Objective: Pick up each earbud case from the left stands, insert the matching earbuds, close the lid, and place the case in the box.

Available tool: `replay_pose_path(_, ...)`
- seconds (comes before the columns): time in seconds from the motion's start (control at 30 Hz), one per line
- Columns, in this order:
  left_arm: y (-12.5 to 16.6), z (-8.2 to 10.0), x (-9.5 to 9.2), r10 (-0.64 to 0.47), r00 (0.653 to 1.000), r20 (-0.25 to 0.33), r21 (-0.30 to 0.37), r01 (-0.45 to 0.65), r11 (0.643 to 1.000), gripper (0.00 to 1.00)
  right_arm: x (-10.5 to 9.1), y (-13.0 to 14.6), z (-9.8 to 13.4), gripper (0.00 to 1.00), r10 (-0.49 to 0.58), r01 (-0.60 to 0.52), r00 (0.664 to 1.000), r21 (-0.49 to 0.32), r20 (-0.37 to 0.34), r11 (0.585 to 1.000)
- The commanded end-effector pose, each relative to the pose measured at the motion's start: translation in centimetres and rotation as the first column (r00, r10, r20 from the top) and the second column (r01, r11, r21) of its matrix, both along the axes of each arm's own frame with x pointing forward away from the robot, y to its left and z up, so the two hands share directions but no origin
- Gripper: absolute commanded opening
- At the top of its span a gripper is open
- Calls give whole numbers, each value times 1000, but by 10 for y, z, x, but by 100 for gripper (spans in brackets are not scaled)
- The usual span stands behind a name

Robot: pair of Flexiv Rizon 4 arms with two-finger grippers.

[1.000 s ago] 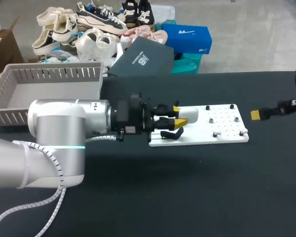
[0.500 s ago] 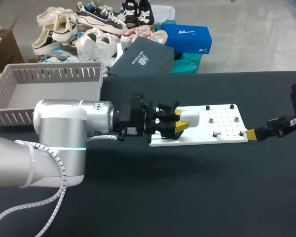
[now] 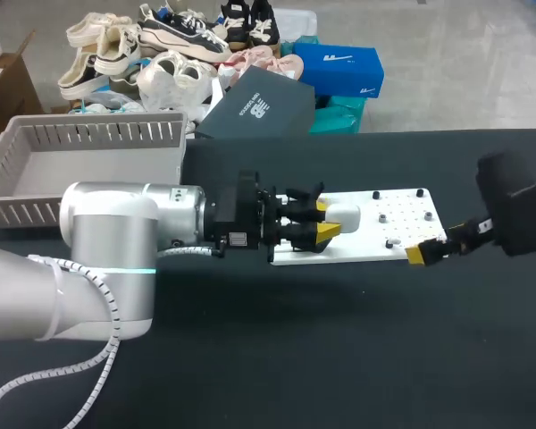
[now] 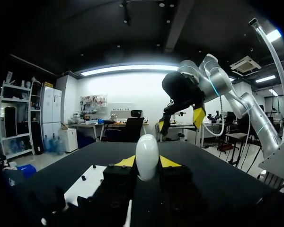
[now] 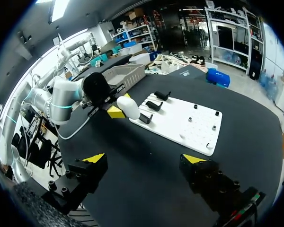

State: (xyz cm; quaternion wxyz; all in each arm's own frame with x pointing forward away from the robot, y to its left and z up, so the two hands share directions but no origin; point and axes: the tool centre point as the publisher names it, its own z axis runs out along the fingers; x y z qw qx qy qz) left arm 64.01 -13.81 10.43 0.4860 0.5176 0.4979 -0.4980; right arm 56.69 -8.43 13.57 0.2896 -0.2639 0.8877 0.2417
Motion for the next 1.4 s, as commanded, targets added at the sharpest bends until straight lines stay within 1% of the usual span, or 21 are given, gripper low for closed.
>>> replay_pose_path(0.03,-1,0,-2,7,1000,2,-1,-7,1000,0,17,22,-7,100,-70,70,998,-80,1,994)
replay_pose_path(0.2,-1,0,-2,7,1000,2,-1,-7,1000,0,24,35,-15,100,-70,68,997,-92,-24,993)
replay_pose_path(0.3,-1,0,-2,7,1000,2,-1,-7,1000,0,31,40,-18,100,-86,81,994,-87,-62,993)
replay_pose_path(0.43,-1,0,-2,7,1000,2,-1,-7,1000,0,37,46,-21,100,-90,84,993,-89,-70,992)
replay_pose_path(0.87,-1,0,-2,7,1000,2,-1,-7,1000,0,47,60,-22,100,-94,86,993,-107,-69,991)
replay_pose_path(1.0,-1,0,-2,7,1000,2,-1,-7,1000,0,53,64,-23,100,-97,90,993,-108,-68,990)
replay_pose_path(1.4,-1,0,-2,7,1000,2,-1,-7,1000,0,65,68,-24,100,-122,114,990,-98,-76,989)
